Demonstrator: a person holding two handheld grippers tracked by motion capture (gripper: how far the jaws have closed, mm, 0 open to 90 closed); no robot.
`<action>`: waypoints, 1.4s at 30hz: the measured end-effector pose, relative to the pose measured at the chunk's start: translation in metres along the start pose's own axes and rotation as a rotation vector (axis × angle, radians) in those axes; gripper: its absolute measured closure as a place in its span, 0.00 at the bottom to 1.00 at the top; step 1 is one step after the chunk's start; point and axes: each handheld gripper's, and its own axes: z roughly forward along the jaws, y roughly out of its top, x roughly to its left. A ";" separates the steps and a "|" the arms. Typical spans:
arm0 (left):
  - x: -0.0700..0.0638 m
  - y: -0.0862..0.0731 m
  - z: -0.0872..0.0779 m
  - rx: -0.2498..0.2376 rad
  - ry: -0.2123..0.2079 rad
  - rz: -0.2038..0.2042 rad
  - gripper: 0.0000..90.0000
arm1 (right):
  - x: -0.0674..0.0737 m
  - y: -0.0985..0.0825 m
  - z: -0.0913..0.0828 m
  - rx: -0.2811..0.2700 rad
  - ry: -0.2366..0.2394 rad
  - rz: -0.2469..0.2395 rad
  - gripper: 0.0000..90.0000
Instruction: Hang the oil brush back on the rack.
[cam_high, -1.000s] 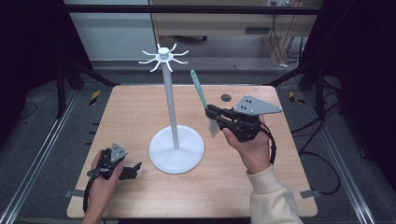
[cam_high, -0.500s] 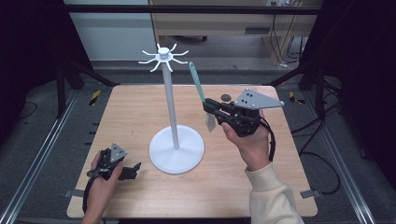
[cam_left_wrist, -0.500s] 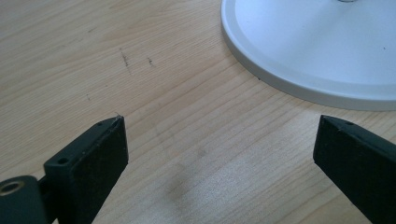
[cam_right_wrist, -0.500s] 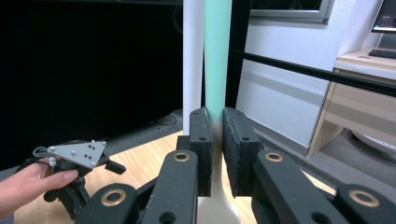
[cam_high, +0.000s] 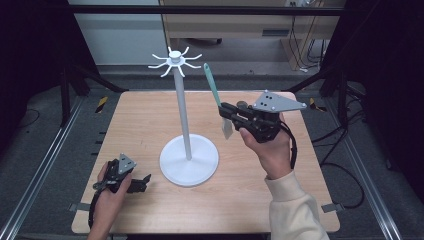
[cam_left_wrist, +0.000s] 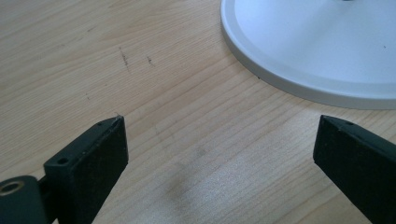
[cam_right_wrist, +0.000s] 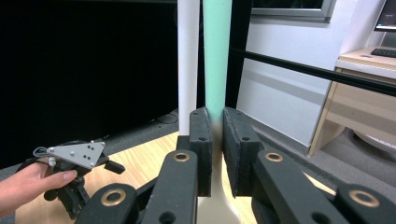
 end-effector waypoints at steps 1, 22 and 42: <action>0.000 0.000 0.000 0.000 0.000 0.000 0.03 | 0.000 0.000 0.000 0.002 0.000 -0.001 0.92; 0.000 0.000 0.000 0.002 -0.001 0.003 0.03 | 0.000 0.003 0.006 0.021 0.011 -0.005 0.92; 0.000 0.000 0.000 0.002 -0.002 0.003 0.03 | 0.002 0.007 0.016 0.039 0.020 -0.011 0.92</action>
